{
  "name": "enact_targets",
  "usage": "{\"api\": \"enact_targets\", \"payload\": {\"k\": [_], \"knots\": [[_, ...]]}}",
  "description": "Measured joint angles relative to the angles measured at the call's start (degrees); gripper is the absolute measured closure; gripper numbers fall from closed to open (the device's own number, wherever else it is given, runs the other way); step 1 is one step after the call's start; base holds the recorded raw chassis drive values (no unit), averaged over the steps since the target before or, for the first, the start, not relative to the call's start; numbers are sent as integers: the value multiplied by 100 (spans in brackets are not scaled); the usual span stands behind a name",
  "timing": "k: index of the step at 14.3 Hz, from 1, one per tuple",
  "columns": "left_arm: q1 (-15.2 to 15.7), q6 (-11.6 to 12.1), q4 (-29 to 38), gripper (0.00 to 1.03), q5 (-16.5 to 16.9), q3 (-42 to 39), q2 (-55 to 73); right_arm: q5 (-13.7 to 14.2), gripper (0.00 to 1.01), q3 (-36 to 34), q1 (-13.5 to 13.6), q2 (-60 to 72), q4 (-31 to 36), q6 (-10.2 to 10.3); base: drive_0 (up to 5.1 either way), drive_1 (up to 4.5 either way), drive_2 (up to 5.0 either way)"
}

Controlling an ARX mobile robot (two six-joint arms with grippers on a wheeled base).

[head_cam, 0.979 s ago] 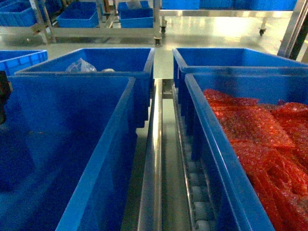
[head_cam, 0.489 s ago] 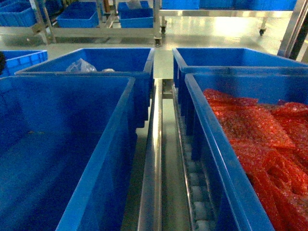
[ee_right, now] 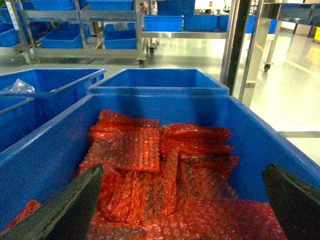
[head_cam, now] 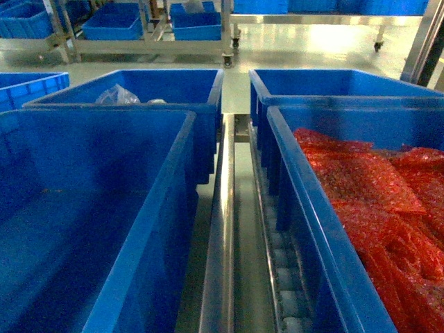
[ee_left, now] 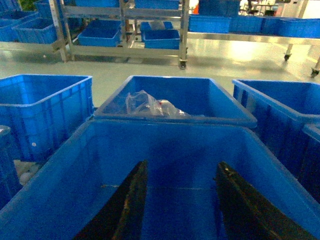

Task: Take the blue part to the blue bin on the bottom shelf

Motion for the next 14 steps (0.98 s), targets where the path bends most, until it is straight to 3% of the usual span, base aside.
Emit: {"api": "enact_targets", "payload": {"k": [4, 5, 7, 10, 14], "knots": [[289, 39, -393, 102, 328, -511, -789, 0, 3, 0, 0, 0, 0, 0, 0, 0, 0], [380, 46, -564, 101, 411, -627, -1123, 0, 3, 0, 0, 0, 0, 0, 0, 0, 0], [901, 57, -1113, 101, 929, -905, -1952, -2, 3, 0, 0, 0, -2, 0, 0, 0, 0], [885, 63, -2420, 101, 942, -1128, -3593, 0, 3, 0, 0, 0, 0, 0, 0, 0, 0], [885, 63, -3040, 101, 942, -1128, -4201, 0, 3, 0, 0, 0, 0, 0, 0, 0, 0]]}}
